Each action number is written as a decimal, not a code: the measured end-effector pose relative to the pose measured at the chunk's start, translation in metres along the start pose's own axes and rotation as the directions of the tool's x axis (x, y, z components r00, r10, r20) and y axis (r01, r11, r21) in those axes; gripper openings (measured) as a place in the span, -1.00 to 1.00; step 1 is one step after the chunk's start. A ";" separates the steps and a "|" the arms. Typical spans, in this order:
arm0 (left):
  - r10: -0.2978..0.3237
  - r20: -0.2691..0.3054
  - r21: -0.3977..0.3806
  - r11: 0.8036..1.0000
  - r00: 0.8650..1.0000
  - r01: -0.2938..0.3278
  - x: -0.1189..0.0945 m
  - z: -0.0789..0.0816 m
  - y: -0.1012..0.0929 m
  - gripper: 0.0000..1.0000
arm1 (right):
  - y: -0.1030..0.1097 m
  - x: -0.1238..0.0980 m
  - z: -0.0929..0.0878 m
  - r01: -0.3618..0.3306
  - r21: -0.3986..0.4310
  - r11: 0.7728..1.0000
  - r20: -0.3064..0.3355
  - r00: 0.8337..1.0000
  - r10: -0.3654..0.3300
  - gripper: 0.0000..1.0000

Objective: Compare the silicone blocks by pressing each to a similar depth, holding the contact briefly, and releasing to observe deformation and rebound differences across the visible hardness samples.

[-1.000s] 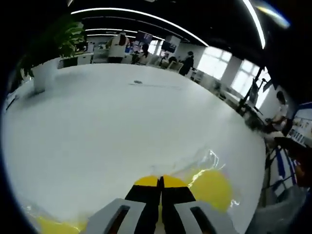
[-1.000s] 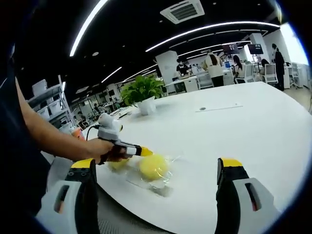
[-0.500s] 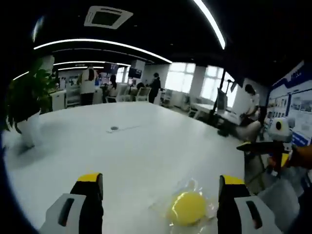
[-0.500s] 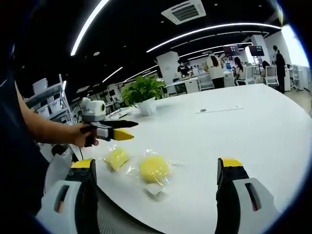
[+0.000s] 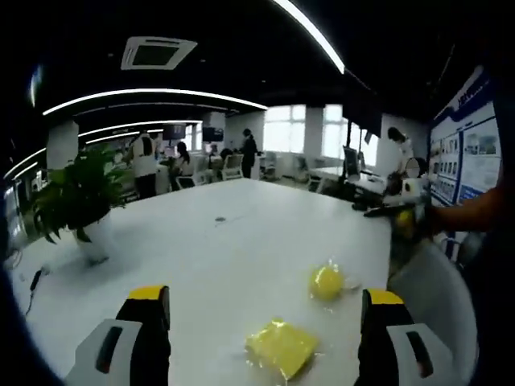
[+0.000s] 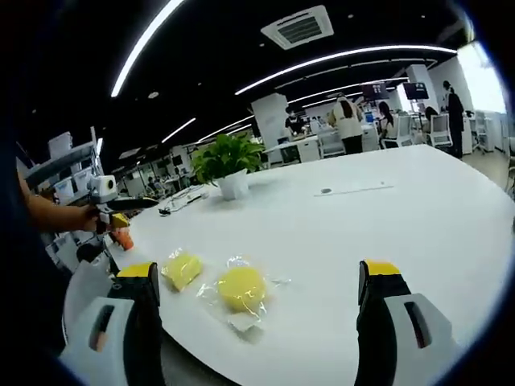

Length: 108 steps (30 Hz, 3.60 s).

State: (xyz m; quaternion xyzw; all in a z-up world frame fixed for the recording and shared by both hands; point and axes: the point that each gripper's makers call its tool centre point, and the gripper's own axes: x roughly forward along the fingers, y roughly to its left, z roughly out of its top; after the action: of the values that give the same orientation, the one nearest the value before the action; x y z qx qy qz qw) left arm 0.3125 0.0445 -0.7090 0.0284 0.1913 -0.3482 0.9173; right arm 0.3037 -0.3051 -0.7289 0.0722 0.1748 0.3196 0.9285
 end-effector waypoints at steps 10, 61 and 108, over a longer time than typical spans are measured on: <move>0.137 0.058 -0.096 0.987 0.989 -0.131 -0.035 -0.036 0.020 1.00 | 0.003 0.004 -0.030 0.006 -0.140 0.990 -0.105 0.994 -0.021 0.93; 0.160 0.097 -0.212 0.968 0.982 -0.136 -0.047 -0.047 0.031 1.00 | 0.004 0.002 -0.049 0.040 -0.013 0.999 -0.138 0.990 -0.041 0.93; 0.185 0.087 -0.168 0.971 0.979 -0.169 -0.057 -0.049 0.034 1.00 | 0.020 0.012 -0.056 -0.007 -0.090 0.996 -0.205 0.979 -0.011 0.93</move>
State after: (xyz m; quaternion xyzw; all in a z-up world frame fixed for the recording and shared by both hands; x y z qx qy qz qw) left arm 0.2790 0.1148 -0.7361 -0.0463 0.1680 -0.2493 0.9526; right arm 0.2802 -0.2805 -0.7793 -0.0031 0.2551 0.3319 0.9082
